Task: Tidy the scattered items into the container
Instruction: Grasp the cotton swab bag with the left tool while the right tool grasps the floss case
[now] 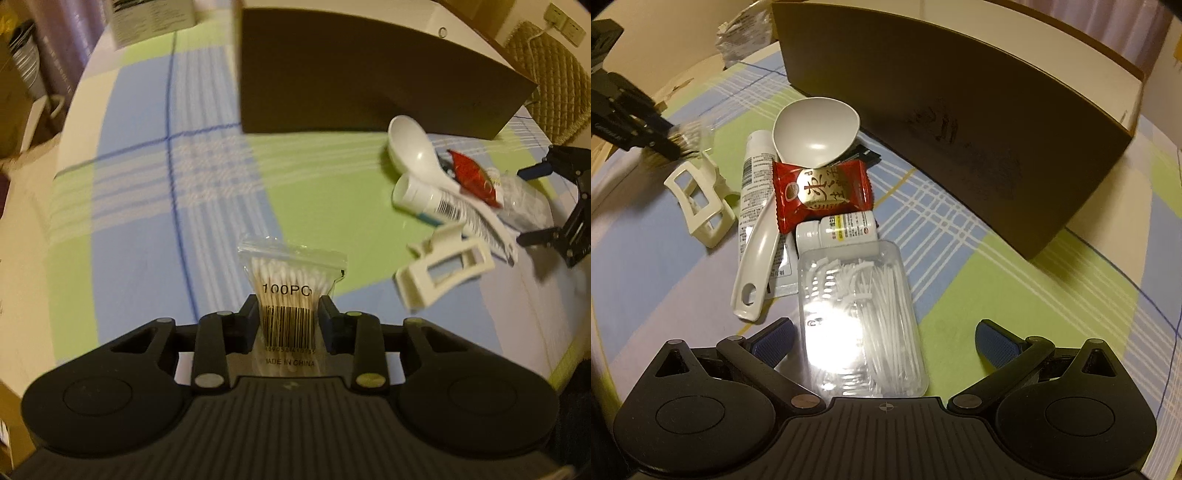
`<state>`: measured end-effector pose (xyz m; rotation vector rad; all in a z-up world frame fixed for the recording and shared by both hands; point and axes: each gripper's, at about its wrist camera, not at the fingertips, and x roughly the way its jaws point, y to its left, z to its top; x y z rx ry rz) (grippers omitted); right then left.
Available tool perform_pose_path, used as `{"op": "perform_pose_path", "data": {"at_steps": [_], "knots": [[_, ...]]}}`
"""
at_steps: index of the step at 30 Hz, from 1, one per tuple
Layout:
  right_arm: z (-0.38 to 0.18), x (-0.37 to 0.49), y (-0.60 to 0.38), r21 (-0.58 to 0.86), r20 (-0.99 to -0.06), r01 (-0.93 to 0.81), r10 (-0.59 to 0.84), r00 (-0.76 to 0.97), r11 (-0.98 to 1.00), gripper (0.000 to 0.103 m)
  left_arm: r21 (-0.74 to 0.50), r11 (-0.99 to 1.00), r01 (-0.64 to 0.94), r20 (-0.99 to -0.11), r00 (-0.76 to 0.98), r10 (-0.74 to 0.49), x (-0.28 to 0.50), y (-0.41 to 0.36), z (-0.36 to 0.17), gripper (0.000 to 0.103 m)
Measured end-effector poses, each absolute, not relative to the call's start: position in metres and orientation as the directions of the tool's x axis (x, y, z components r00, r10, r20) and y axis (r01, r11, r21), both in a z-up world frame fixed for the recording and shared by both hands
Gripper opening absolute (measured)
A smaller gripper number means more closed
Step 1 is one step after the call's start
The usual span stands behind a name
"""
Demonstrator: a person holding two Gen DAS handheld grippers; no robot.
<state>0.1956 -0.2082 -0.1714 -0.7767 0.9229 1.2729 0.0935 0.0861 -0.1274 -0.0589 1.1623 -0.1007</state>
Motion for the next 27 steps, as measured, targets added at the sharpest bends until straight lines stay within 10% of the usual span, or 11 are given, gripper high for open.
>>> {"op": "perform_pose_path", "data": {"at_steps": [3, 7, 27], "knots": [[-0.171, 0.195, -0.205, 0.009, -0.899, -0.991, 0.435, 0.049, 0.13, 0.102, -0.098, 0.994, 0.038, -0.912, 0.396, -0.105, 0.092, 0.088, -0.125, 0.031], [-0.16, 0.188, -0.206, 0.017, -0.894, -0.995, 0.447, 0.03, 0.102, 0.06, -0.076, 0.996, 0.055, -0.91, 0.405, -0.092, 0.097, 0.081, -0.126, 0.033], [-0.133, 0.187, -0.25, 0.128, -0.902, -0.911, 0.428, 0.057, 0.391, 0.06, -0.037, 0.995, 0.088, -0.877, 0.475, -0.075, 0.108, 0.068, -0.093, 0.022]]}}
